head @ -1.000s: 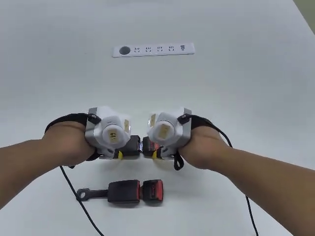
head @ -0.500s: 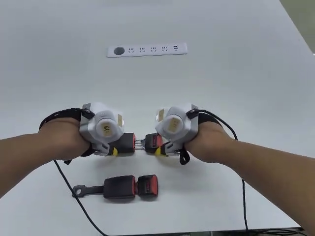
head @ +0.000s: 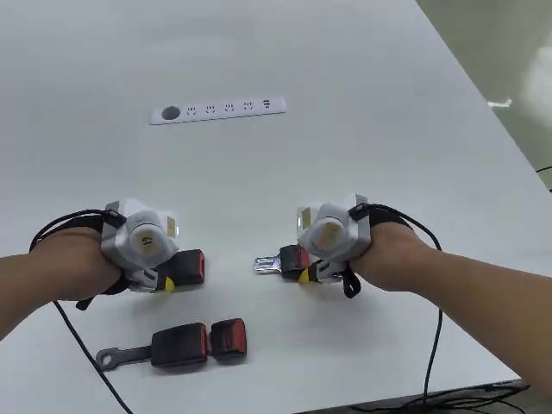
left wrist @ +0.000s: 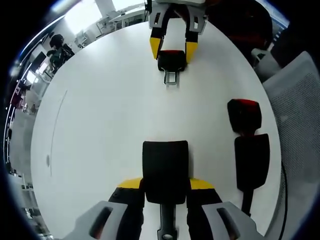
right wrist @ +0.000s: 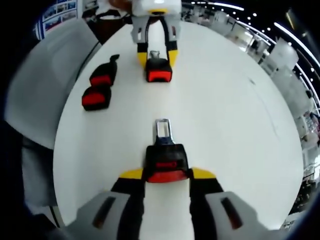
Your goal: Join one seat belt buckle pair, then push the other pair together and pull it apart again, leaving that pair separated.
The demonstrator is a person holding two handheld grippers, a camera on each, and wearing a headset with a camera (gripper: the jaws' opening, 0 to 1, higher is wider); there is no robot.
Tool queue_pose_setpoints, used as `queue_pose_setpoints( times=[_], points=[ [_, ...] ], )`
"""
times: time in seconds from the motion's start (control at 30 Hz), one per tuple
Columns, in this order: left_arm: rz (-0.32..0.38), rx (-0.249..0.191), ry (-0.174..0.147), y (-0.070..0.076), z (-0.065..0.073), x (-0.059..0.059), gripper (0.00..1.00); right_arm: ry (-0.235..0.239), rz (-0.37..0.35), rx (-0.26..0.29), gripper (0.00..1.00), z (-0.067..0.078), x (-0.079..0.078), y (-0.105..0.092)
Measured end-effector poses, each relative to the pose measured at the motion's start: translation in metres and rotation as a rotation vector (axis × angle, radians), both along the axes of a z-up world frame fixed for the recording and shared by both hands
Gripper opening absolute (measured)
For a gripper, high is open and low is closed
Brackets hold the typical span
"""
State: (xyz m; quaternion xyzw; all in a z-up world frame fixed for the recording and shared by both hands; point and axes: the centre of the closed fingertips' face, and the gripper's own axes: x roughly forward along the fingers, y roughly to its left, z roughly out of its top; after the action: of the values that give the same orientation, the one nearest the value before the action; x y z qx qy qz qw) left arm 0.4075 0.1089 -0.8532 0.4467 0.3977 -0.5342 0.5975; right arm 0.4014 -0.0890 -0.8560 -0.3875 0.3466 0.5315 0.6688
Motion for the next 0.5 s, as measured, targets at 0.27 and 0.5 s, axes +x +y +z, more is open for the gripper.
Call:
queue_pose_setpoints(
  times=[0.27, 0.5],
  points=[
    [-0.022, -0.005, -0.036, -0.002, 0.004, -0.002, 0.33, -0.028, -0.071, 0.055, 0.5, 0.003, 0.002, -0.016],
    [0.1, -0.098, -0.115, 0.01, 0.018, 0.002, 0.56, -0.029, -0.207, 0.149, 0.56, 0.019, -0.016, -0.026]
  ],
)
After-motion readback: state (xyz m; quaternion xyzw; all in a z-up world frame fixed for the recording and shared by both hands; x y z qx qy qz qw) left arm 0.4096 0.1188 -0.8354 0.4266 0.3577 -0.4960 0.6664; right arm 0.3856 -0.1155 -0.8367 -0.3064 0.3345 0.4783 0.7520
